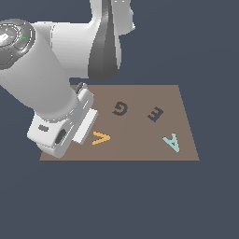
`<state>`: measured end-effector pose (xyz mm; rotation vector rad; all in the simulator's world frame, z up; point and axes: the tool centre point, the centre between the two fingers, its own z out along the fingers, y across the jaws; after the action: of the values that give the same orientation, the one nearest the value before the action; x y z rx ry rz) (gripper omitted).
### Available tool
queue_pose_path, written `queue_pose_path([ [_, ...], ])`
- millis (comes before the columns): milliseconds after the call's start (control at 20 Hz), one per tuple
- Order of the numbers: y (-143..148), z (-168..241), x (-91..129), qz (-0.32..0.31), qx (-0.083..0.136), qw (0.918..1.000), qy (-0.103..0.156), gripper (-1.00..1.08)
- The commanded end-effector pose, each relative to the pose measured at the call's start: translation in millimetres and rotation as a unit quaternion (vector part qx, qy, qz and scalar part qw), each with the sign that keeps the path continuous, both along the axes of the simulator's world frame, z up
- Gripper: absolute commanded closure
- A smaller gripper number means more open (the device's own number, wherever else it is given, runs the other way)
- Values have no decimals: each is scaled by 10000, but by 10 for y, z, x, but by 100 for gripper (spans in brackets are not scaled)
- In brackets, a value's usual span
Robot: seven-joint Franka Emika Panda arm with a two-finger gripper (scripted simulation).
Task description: Insert a designated object into the corresponding slot on a board.
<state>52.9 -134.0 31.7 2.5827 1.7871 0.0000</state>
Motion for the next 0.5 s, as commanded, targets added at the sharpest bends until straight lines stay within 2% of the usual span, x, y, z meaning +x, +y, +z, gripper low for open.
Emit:
queue_pose_path([
  [0,203,9,79,445,1,9990,-3,108],
  [200,574,21,167,1243,0,9923,-5,108],
  [450,1046,35,190,2219,-1,9751,-8,108],
])
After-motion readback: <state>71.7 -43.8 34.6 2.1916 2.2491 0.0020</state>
